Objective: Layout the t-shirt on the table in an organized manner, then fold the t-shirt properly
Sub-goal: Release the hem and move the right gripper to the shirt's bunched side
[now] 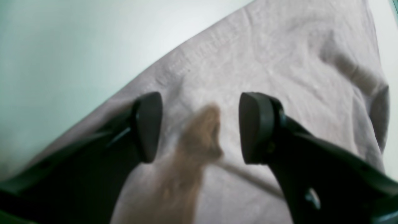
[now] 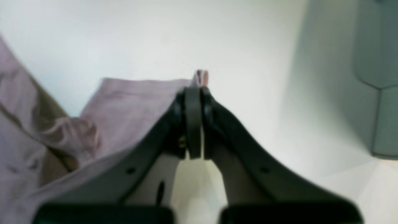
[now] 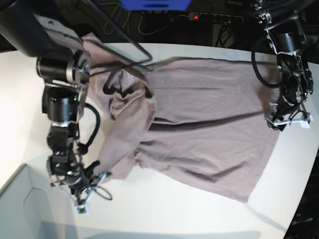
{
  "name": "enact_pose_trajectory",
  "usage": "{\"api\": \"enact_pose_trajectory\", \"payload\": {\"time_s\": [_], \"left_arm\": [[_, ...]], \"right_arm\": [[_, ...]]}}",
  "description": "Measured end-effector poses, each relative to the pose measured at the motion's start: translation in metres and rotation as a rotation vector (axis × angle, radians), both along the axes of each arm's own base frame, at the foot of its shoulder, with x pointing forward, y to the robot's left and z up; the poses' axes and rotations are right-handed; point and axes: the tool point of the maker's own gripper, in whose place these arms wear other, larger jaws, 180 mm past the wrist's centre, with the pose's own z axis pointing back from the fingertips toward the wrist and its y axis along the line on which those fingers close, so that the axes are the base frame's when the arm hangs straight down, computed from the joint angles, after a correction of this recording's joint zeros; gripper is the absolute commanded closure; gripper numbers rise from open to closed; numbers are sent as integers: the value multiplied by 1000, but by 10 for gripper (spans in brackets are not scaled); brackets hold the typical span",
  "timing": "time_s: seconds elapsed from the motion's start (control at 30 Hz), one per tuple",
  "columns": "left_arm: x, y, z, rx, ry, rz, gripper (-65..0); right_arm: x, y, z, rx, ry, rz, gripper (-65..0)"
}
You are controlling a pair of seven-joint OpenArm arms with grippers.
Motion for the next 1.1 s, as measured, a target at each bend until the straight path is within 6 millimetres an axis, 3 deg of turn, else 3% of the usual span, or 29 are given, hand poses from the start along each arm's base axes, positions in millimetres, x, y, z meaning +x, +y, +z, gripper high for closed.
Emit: {"api": "enact_pose_trajectory", "payload": {"time_s": [0.13, 0.23, 0.47, 0.57, 0.67, 0.73, 0.87, 0.97, 1.1], "left_arm": [[-3, 1, -2, 3, 4, 0, -385], [-3, 1, -2, 3, 4, 0, -385], [-3, 0, -2, 3, 2, -2, -385], [-3, 0, -2, 4, 2, -2, -385], [-4, 0, -2, 3, 3, -2, -385], [-4, 0, -2, 0, 2, -1, -385], [-4, 0, -2, 1, 1, -1, -385], [-4, 0, -2, 4, 4, -2, -385], [-4, 0, -2, 0, 3, -2, -385]], "right_arm": [[20, -36, 43, 23, -128, -85, 0], [30, -47, 71, 23, -212, -104, 0], [48, -26, 104, 29, -306, -44, 0], [59, -5, 114, 17, -346, 23, 0], [67, 10, 108, 45, -353, 55, 0], [70, 8, 95, 50, -333, 32, 0], [70, -33, 71, 17, -287, -75, -5], [72, -50, 67, 6, -249, -99, -119], [78, -36, 76, 26, -274, -85, -301]]}}
